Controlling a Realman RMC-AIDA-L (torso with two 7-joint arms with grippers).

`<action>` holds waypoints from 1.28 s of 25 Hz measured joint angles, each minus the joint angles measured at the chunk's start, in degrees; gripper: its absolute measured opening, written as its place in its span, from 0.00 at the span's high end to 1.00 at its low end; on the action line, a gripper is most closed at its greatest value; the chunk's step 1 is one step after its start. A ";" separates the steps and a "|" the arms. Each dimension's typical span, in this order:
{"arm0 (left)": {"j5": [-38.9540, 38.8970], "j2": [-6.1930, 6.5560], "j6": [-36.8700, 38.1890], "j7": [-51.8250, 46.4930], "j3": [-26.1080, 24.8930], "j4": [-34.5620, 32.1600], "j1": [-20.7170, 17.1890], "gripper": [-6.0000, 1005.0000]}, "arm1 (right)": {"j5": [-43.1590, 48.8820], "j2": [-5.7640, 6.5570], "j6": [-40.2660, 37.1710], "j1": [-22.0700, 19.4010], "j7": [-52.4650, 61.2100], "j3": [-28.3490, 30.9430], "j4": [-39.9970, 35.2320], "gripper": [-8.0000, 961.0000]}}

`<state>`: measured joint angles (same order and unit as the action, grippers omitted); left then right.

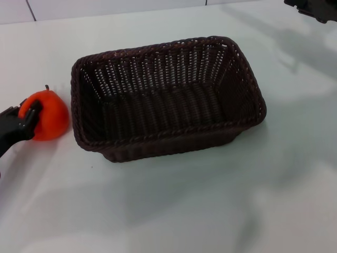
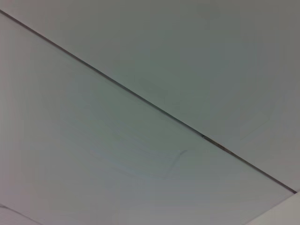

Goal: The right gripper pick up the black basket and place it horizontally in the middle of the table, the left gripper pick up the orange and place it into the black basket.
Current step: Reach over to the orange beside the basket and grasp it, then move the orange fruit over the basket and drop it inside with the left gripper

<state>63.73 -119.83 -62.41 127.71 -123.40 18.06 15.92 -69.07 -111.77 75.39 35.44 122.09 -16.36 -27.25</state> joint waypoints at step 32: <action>0.14 -3.42 -20.67 -11.64 -1.70 3.80 8.17 0.88 | -2.67 -0.87 -0.45 0.52 -4.59 -0.45 0.74 0.16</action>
<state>63.87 -123.25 -83.08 116.07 -125.10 21.86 24.09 -71.74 -112.64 74.94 35.96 117.50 -16.81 -26.51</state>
